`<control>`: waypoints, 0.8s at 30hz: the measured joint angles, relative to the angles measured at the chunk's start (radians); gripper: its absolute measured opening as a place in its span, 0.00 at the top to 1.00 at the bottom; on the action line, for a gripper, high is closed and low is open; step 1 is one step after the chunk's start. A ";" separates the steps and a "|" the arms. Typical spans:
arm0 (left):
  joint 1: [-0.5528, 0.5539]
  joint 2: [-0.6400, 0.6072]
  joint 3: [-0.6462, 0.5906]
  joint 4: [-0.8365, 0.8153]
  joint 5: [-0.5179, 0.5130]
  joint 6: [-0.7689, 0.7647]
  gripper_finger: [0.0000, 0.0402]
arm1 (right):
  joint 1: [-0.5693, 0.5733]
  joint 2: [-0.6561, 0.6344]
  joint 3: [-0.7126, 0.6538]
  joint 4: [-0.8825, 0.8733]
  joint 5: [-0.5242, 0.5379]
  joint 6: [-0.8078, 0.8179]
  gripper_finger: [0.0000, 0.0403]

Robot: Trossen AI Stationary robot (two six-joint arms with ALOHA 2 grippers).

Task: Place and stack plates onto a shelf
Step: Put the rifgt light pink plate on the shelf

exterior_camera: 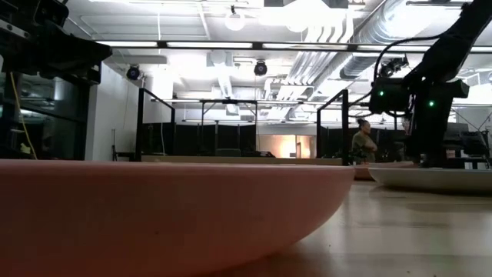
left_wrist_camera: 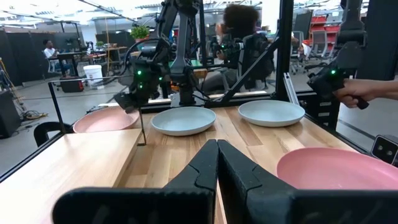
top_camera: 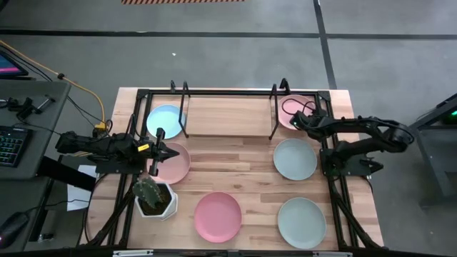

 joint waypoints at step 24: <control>0.000 0.000 0.000 0.000 0.000 0.000 1.00 | 0.034 -0.550 -0.001 -0.090 0.180 -0.083 1.00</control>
